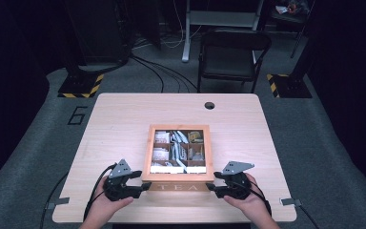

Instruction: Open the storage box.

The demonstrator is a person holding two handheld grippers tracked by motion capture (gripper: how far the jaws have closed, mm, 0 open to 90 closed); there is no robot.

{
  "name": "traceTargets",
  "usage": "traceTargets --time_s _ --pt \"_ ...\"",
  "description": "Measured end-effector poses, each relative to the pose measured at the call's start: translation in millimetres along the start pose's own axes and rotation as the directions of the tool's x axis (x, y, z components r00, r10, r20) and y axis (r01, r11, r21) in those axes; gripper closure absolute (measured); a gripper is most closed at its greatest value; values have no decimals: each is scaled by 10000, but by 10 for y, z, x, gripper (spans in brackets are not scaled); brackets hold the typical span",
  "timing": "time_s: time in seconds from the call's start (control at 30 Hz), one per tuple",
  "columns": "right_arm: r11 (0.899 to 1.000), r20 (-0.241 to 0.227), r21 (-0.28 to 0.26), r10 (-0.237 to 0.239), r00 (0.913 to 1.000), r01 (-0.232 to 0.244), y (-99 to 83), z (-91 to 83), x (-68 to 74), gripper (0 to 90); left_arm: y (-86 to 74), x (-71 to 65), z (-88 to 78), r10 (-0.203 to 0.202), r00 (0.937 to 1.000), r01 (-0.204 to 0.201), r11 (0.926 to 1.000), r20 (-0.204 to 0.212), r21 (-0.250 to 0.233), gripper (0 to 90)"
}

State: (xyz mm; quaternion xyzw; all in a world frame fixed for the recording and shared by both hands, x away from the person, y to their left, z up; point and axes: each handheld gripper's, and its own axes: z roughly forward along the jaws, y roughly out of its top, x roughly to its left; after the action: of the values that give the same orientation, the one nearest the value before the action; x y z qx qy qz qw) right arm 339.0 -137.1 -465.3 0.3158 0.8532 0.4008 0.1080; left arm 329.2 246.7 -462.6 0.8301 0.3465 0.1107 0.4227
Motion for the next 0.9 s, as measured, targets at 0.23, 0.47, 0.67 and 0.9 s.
traceTargets --time_s 0.23,0.47,0.67,0.9 --pt "9999 77 79 63 10000 -63 -6 20 10 497 -16 -14 38 63 9999 -61 9997 -114 230 484" --pt "9998 166 -22 -188 9997 189 16 2 27 529 14 -34 17 -14 9999 20 9990 -137 445 499" --pt "9998 273 -37 -174 9995 175 35 2 47 528 35 -76 20 246 9984 -218 9983 -512 539 525" --pt "9999 141 4 -161 9998 161 66 -3 30 526 66 -78 15 -18 9990 44 9983 -449 588 533"
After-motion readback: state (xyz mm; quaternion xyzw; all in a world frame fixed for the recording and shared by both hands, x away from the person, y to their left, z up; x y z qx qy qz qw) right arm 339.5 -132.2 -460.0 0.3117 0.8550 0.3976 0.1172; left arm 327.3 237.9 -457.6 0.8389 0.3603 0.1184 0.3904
